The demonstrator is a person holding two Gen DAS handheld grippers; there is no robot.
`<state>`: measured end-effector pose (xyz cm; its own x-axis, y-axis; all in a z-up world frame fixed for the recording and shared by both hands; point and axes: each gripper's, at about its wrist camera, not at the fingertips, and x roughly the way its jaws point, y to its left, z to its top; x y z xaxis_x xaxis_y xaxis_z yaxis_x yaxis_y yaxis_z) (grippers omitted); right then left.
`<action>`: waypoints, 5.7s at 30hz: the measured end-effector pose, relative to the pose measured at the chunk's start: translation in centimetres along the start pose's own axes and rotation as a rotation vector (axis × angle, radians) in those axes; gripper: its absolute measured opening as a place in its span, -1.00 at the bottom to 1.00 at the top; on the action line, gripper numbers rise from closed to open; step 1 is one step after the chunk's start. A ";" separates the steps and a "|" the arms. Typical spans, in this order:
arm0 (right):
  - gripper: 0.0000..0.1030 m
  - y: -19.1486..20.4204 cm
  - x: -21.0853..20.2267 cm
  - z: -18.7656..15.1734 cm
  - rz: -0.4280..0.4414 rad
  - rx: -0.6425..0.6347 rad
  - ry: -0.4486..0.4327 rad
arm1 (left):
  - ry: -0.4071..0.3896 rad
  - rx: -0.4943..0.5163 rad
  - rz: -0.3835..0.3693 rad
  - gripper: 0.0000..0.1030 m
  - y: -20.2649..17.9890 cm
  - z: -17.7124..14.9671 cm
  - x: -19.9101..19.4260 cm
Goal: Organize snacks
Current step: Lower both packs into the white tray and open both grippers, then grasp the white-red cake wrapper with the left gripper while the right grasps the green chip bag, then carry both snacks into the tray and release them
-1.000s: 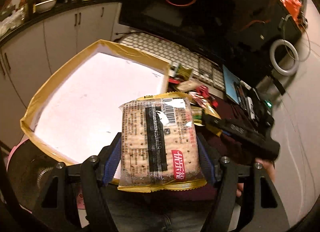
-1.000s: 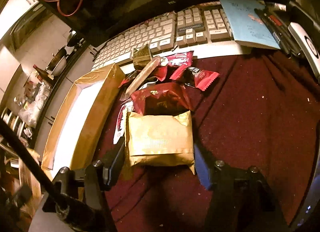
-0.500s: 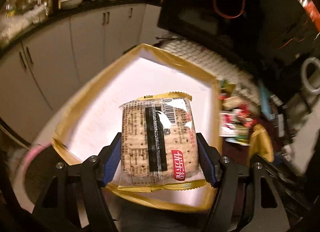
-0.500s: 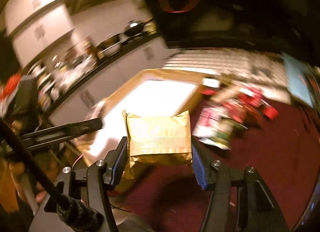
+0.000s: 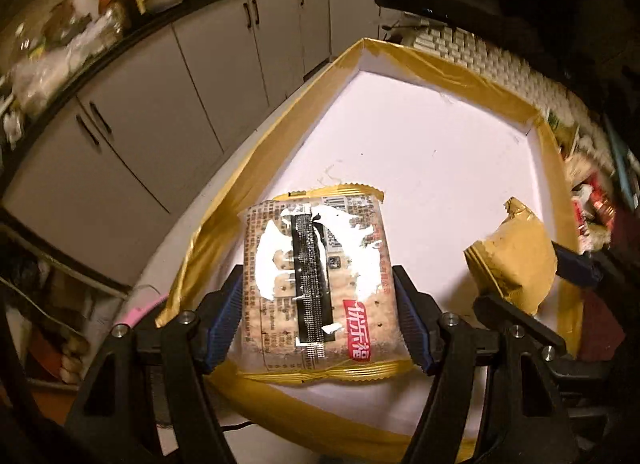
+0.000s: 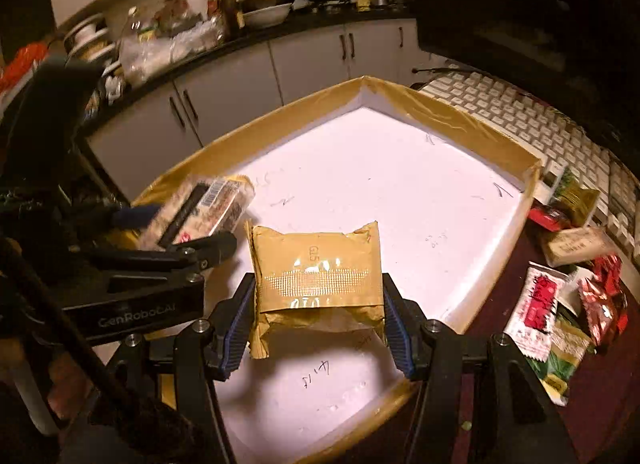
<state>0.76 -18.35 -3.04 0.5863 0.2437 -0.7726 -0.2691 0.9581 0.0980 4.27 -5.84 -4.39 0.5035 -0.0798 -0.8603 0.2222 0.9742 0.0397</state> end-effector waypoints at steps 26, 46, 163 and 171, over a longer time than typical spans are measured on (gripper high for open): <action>0.53 -10.0 -12.0 -7.3 0.183 0.451 -0.320 | -0.211 -0.120 -0.222 0.72 0.0 -1.2 -5.8; -0.47 -16.8 -6.3 -7.8 0.010 0.710 -0.056 | -0.222 0.034 -0.355 0.72 -9.0 -3.1 -9.7; 0.02 -21.5 -10.6 -8.5 0.008 0.911 -0.112 | -0.174 0.100 -0.434 0.33 -10.8 0.0 -8.5; 0.01 -21.3 -10.3 -8.3 -0.092 0.980 -0.072 | -0.161 0.095 -0.423 0.33 -10.4 -0.7 -8.3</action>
<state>-5.86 -42.56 -2.33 0.6270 0.1391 -0.7665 0.5132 0.6665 0.5407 -2.86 -15.19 2.00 0.4737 -0.5048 -0.7217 0.5075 0.8261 -0.2448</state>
